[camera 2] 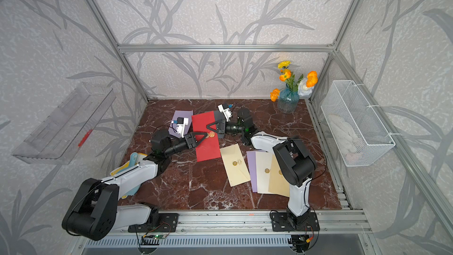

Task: Open the envelope
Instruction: Pick up the envelope from the envelope.

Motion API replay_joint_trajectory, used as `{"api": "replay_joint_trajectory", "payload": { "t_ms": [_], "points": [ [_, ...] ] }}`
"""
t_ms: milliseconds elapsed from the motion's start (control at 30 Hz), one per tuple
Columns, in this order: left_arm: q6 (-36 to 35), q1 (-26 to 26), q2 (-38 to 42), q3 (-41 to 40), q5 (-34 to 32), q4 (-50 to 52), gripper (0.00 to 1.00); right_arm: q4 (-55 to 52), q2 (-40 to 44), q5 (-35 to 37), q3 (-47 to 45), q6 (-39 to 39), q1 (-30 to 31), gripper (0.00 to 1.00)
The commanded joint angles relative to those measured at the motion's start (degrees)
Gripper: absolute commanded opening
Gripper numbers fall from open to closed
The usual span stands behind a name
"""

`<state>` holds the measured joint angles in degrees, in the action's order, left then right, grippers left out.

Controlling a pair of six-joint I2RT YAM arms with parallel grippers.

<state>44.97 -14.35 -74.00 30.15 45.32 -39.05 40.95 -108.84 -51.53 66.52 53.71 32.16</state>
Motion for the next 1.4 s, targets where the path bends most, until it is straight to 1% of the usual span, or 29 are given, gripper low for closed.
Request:
{"api": "replay_joint_trajectory", "payload": {
  "t_ms": [0,200,467,667,833,933,1100,1200,1233,1300,1367],
  "points": [
    [-0.31,0.62,2.03,0.36,-0.05,-2.61,0.47,-1.48,-0.08,-2.22,0.47,-1.91,0.11,0.0],
    [0.99,1.08,1.11,0.45,0.47,-4.84,0.34,-4.53,1.67,-3.58,-1.13,-4.85,0.14,0.0],
    [1.74,1.17,0.04,0.7,0.55,-5.85,0.26,-6.89,3.34,-4.79,-2.69,-7.21,0.45,0.0],
    [3.0,1.08,-1.86,0.57,1.79,-7.36,0.2,-5.53,3.25,-4.94,-2.13,-6.35,0.62,0.0],
    [3.13,1.08,-2.19,0.64,1.83,-7.62,0.1,-4.7,2.45,-5.25,-0.7,-5.73,0.99,0.0],
    [2.77,1.08,-1.85,0.59,1.45,-7.01,0.0,-4.89,2.23,-5.34,-0.39,-5.66,1.12,0.0],
    [2.82,1.08,-1.85,0.78,1.44,-7.32,0.0,-6.82,2.16,-5.01,0.03,-6.76,1.11,0.0],
    [1.92,1.11,-1.26,1.45,0.36,-5.16,0.0,-12.93,2.7,-2.37,1.13,-11.03,1.12,0.3],
    [1.18,1.16,-0.89,1.88,-0.02,-3.57,0.0,-15.92,3.21,-0.6,1.63,-13.41,1.11,0.35],
    [-0.4,1.03,-0.13,2.6,-0.89,-0.33,0.0,-22.05,4.38,3.61,2.47,-17.94,1.15,0.42],
    [-1.66,1.08,0.95,3.2,-2.12,2.49,0.0,-28.07,5.64,8.46,3.39,-22.75,1.28,0.47]
  ]
}}
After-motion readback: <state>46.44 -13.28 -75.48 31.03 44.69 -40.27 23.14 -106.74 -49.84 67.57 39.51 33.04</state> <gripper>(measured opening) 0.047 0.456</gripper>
